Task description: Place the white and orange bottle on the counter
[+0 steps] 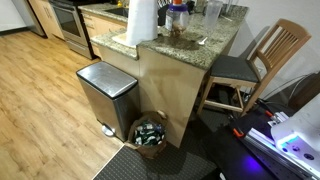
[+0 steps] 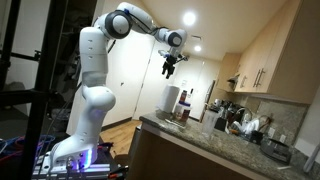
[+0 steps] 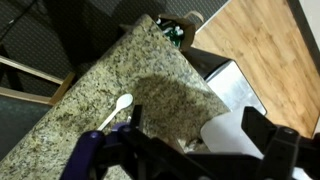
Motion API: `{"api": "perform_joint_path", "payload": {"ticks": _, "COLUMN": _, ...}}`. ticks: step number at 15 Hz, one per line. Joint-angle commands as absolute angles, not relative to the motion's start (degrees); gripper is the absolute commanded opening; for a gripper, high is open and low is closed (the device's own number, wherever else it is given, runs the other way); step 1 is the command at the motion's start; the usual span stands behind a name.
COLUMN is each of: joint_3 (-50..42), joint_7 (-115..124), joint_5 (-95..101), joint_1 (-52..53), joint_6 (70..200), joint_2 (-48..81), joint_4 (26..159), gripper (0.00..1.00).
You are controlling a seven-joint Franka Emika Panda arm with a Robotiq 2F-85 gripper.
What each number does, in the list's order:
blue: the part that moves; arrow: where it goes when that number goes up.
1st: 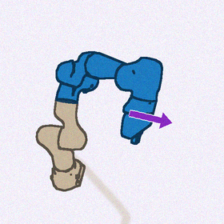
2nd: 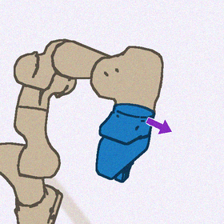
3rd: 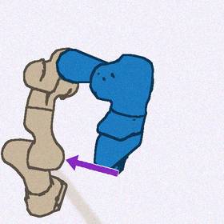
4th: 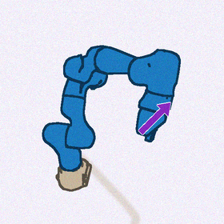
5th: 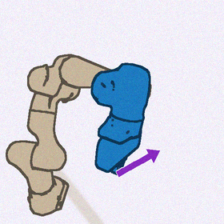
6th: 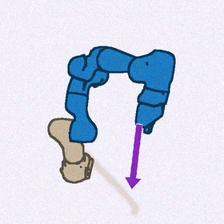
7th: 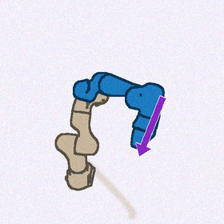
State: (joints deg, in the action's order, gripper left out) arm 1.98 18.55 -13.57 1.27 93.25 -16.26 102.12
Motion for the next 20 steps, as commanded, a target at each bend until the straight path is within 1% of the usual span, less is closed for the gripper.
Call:
{"api": "perform_joint_path", "payload": {"ticks": 1, "joint_3": 2.2, "joint_7": 20.0, "joint_5": -13.9, "joint_1": 0.6, "joint_6": 93.5, "joint_2": -15.1, "joint_4": 99.9, "gripper": 1.0}}
{"api": "perform_joint_path", "payload": {"ticks": 3, "joint_3": 2.2, "joint_7": 21.3, "joint_5": -14.0, "joint_1": 0.5, "joint_6": 93.5, "joint_2": -14.3, "joint_4": 98.0, "gripper": 1.0}}
{"api": "perform_joint_path", "payload": {"ticks": 4, "joint_3": 3.2, "joint_7": 22.0, "joint_5": -10.8, "joint_1": 0.4, "joint_6": 93.5, "joint_2": -13.2, "joint_4": 98.5, "gripper": 1.0}}
{"api": "perform_joint_path", "payload": {"ticks": 7, "joint_3": 4.0, "joint_7": 25.2, "joint_5": -11.0, "joint_1": 0.8, "joint_6": 98.6, "joint_2": -5.9, "joint_4": 94.8, "gripper": 1.0}}
{"api": "perform_joint_path", "payload": {"ticks": 11, "joint_3": 4.4, "joint_7": 31.6, "joint_5": -12.2, "joint_1": 2.2, "joint_6": 106.0, "joint_2": 4.0, "joint_4": 86.4, "gripper": 1.0}}
{"api": "perform_joint_path", "payload": {"ticks": 13, "joint_3": 4.1, "joint_7": 37.4, "joint_5": -10.3, "joint_1": 3.1, "joint_6": 106.7, "joint_2": 7.9, "joint_4": 80.5, "gripper": 1.0}}
{"api": "perform_joint_path", "payload": {"ticks": 15, "joint_3": 3.6, "joint_7": 42.8, "joint_5": -6.1, "joint_1": 4.3, "joint_6": 103.3, "joint_2": 9.1, "joint_4": 75.2, "gripper": 1.0}}
{"api": "perform_joint_path", "payload": {"ticks": 16, "joint_3": 3.6, "joint_7": 38.7, "joint_5": -8.8, "joint_1": 3.7, "joint_6": 106.8, "joint_2": 7.1, "joint_4": 81.4, "gripper": 1.0}}
{"api": "perform_joint_path", "payload": {"ticks": 20, "joint_3": 3.8, "joint_7": 43.1, "joint_5": -4.2, "joint_1": 4.0, "joint_6": 103.9, "joint_2": 9.3, "joint_4": 76.7, "gripper": 1.0}}
